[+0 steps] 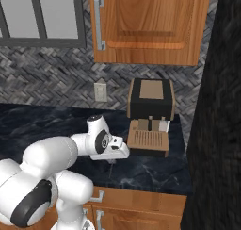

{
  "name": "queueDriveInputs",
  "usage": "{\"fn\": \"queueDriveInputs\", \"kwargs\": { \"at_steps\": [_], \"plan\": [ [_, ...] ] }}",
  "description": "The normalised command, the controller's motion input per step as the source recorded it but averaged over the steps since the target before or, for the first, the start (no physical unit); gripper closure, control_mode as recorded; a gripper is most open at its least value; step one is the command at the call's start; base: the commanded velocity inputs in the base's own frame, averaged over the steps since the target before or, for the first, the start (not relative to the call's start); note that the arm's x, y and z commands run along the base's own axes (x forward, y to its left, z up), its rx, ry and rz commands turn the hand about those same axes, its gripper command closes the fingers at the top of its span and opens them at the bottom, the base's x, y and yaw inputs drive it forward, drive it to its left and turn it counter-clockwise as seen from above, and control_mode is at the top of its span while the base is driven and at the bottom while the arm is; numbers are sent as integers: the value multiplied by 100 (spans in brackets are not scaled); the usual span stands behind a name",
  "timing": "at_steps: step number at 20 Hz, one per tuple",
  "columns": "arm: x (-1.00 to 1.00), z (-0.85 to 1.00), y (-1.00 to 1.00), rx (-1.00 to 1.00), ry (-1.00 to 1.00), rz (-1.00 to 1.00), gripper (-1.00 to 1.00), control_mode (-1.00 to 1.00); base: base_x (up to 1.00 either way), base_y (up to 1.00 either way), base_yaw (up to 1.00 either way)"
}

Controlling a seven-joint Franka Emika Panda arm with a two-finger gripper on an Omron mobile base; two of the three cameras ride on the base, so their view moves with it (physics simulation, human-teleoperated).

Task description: Take the fork and place it on the left side of the plate. Then take the spoon and place it on the right side of the plate. Make sure they're directly next to the plate.

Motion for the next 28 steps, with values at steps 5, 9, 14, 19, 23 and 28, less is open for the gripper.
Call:
{"fn": "queueDriveInputs", "kwargs": {
  "at_steps": [5, 9, 14, 19, 23, 28],
  "plan": [
    [-37, 0, 9, 0, -16, 8, 100, -100, 0, 0, 0],
    [-37, 2, 7, 0, -18, 8, 100, -100, 0, 0, 0],
    [-38, 10, 14, 0, -20, 8, 100, -100, 0, 0, 0],
    [-37, 23, 34, 0, -19, 8, 100, -100, 0, 0, 0],
    [-29, 33, 45, 0, -18, 8, 100, -100, 0, 0, 0],
    [-16, 47, 43, -2, -23, 7, 100, -100, 0, 0, 0]
  ]
}}
